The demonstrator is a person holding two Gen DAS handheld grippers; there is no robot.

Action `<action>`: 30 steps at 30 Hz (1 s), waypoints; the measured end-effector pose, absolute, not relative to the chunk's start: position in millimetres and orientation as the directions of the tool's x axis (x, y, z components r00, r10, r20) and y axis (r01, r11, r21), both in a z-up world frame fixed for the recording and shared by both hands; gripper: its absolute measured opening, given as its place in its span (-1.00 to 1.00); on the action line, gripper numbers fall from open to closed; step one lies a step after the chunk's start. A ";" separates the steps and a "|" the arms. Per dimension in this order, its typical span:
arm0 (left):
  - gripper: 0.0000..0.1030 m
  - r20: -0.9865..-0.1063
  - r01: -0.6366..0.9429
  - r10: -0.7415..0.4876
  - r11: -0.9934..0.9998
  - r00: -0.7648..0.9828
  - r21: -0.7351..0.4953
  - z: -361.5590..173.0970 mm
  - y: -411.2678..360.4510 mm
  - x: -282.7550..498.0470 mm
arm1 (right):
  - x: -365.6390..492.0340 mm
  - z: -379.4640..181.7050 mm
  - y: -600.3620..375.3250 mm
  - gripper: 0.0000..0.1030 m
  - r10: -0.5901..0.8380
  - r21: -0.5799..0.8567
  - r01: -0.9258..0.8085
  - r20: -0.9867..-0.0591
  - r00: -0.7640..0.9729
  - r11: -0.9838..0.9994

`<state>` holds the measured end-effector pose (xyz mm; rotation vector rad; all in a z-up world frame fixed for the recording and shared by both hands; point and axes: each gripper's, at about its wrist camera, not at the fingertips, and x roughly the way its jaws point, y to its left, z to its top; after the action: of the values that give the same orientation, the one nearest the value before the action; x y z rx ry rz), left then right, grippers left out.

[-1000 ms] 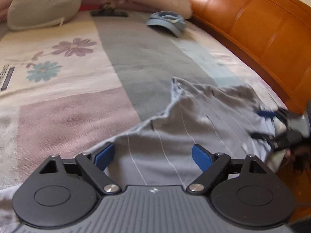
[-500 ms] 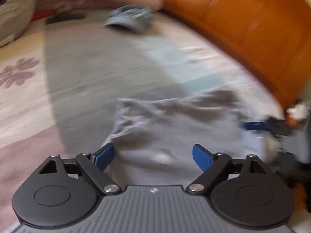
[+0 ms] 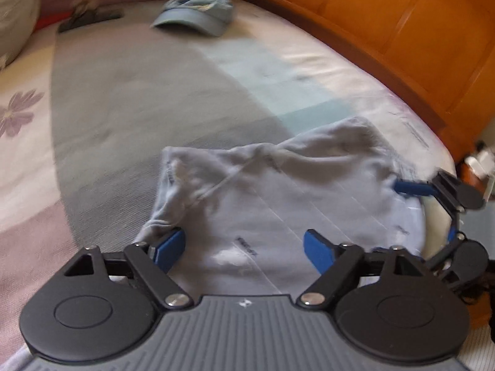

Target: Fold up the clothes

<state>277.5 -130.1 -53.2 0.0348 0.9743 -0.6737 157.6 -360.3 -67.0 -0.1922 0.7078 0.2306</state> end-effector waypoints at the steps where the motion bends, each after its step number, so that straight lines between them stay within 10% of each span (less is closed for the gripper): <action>1: 0.60 -0.769 0.540 -0.513 0.799 0.382 -0.265 -48.3 -128.9 275.9 | 157.1 -70.1 -367.2 1.00 0.138 -0.079 -0.254 -0.668 0.732 0.964; 16: 0.65 -0.818 0.611 -0.299 0.787 0.491 0.079 -24.5 -76.0 202.0 | 125.1 -68.3 -337.1 1.00 0.183 -0.055 -0.303 -0.689 0.701 0.951; 30: 0.66 -0.817 0.482 -0.233 0.874 0.527 0.062 -24.5 -21.0 187.1 | 125.8 -72.6 -270.3 1.00 0.270 0.001 -0.373 -0.690 0.671 0.928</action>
<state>187.1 -21.0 -24.5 0.2972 0.9223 -0.4349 125.8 -270.3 -72.6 -0.1450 0.7525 0.3639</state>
